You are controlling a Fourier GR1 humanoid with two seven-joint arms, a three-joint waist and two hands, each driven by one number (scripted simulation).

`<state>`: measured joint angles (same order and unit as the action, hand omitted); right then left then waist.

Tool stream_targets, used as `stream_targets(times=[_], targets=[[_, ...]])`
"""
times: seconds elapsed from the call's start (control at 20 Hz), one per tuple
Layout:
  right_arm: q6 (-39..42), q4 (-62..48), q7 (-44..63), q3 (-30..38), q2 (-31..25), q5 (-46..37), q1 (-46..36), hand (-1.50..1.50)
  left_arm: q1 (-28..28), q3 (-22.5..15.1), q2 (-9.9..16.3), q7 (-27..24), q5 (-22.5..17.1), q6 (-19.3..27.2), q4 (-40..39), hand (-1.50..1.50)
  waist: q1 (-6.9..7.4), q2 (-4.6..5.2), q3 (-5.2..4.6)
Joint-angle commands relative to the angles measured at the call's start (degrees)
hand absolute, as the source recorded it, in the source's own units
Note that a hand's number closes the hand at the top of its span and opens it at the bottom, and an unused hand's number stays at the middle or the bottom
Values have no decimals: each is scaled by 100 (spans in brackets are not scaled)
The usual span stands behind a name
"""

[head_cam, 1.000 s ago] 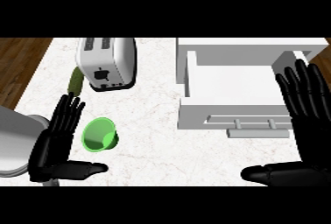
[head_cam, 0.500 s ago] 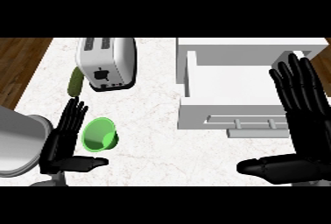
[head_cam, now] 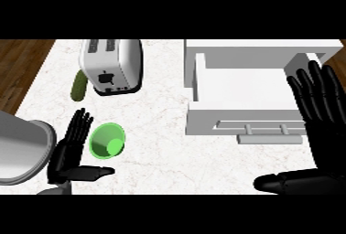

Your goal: Pick up the cup, place it into the drawer and close the drawer

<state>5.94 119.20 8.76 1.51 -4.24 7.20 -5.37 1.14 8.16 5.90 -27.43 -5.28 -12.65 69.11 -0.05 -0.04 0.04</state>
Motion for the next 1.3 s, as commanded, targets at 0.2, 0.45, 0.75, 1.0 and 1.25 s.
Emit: stream_targets(times=[0.2,0.45,0.75,1.0,1.25], targets=[[318,-47,0,417,-229,444,91,-150,462,269,151,-680,-77,-136,-1147,-150,-7,5,-4],[46,-157,22,88,-4,33,-39,-150,1109,327,201,-995,90,78,-2211,-150,-10,6,-5],[353,-172,-128,461,-179,526,38,-150,1366,361,305,-1801,245,-92,-3286,-150,-27,12,-6],[191,177,183,107,-74,177,128,-150,1645,346,325,-1919,230,-125,-3564,-150,-25,8,-6],[373,-112,75,438,-221,480,55,-150,1273,207,181,-1849,64,-419,-3084,-150,-2,3,-4]])
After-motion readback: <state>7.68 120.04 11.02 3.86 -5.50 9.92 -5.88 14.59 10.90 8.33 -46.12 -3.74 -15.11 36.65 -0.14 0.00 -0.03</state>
